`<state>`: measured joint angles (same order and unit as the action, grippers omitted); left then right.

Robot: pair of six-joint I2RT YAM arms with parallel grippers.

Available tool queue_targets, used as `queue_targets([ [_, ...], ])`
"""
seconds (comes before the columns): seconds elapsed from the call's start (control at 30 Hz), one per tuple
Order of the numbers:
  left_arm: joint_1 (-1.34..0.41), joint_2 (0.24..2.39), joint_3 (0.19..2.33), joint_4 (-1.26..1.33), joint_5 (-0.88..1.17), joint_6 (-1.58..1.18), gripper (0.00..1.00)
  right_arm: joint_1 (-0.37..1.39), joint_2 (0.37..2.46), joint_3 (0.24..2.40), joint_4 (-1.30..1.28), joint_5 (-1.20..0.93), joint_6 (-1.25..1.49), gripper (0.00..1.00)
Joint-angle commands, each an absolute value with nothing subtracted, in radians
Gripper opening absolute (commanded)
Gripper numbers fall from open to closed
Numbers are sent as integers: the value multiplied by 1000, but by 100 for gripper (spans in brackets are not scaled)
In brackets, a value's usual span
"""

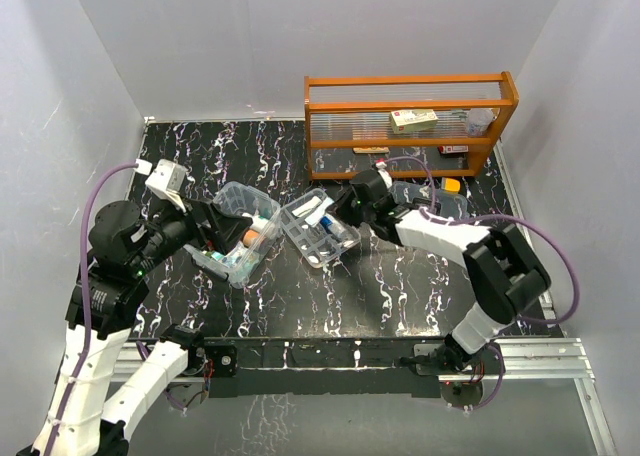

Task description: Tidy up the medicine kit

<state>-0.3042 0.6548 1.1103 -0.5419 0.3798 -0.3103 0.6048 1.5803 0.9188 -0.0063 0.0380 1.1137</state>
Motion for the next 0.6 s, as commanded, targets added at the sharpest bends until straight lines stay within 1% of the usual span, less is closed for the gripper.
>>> queue_targets([
  [0.0,-305,632,1113,-549,359,-291,99,646,1662,1049,66,104,1124,0],
  [0.13,-305,636,1110,-574,297,-296,99,658,1733,1122,44,141,1162,0],
  [0.37,-305,637,1091,-562,344,-299,99,672,1823,1198,0,211,1219,0],
  [0.57,-305,638,1094,-569,347,-301,99,678,1859,1245,-7,180,1152,0],
])
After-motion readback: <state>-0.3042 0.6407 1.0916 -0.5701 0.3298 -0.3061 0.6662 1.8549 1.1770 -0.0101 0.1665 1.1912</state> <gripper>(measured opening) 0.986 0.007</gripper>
